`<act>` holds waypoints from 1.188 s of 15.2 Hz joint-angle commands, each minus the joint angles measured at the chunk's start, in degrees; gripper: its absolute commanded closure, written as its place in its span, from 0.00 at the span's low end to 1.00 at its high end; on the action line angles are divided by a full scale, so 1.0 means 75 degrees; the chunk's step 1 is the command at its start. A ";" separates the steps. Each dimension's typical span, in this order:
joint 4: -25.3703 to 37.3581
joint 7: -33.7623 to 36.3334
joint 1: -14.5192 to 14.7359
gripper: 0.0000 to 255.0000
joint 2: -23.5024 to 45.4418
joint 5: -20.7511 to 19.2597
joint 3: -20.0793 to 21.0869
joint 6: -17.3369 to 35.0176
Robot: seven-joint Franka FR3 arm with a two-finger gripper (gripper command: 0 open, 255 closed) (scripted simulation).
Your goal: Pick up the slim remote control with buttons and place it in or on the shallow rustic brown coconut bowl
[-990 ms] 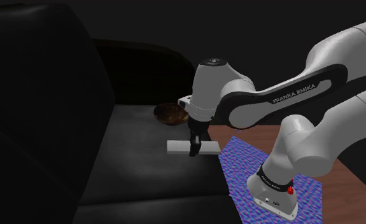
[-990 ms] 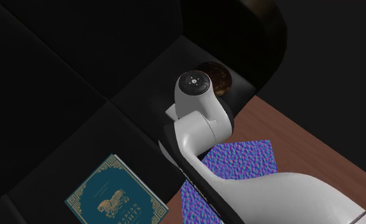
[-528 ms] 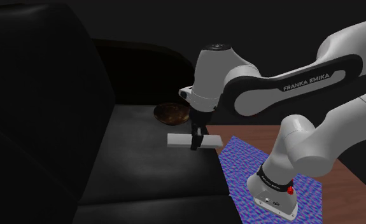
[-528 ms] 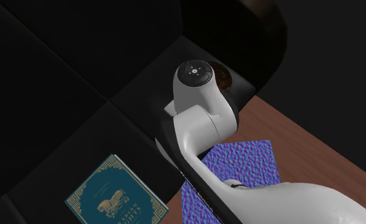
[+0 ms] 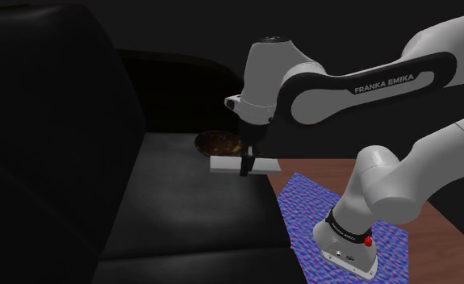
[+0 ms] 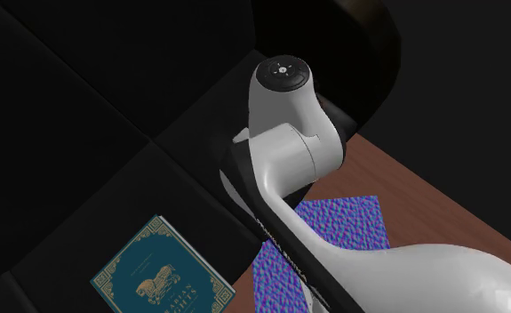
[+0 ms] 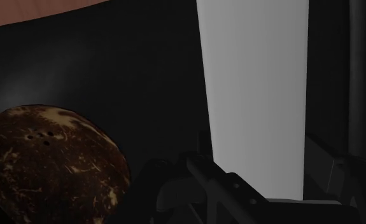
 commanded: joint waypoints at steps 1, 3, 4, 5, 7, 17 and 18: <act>0.0240 -0.0294 -0.0188 1.00 0.0378 -0.0170 -0.0216 0.0118; 0.0553 -0.0573 -0.0359 1.00 0.0766 -0.0318 -0.0427 0.0177; 0.0722 -0.0709 -0.0439 1.00 0.0966 -0.0385 -0.0529 0.0200; 0.0900 -0.0844 -0.0515 1.00 0.1169 -0.0446 -0.0627 0.0219; 0.1280 -0.1108 -0.0659 1.00 0.1583 -0.0550 -0.0816 0.0242; 0.3425 -0.2280 -0.1217 1.00 0.3686 -0.0740 -0.1543 0.0167; 0.3357 -0.2283 -0.1218 1.00 0.3718 -0.0738 -0.1543 0.0268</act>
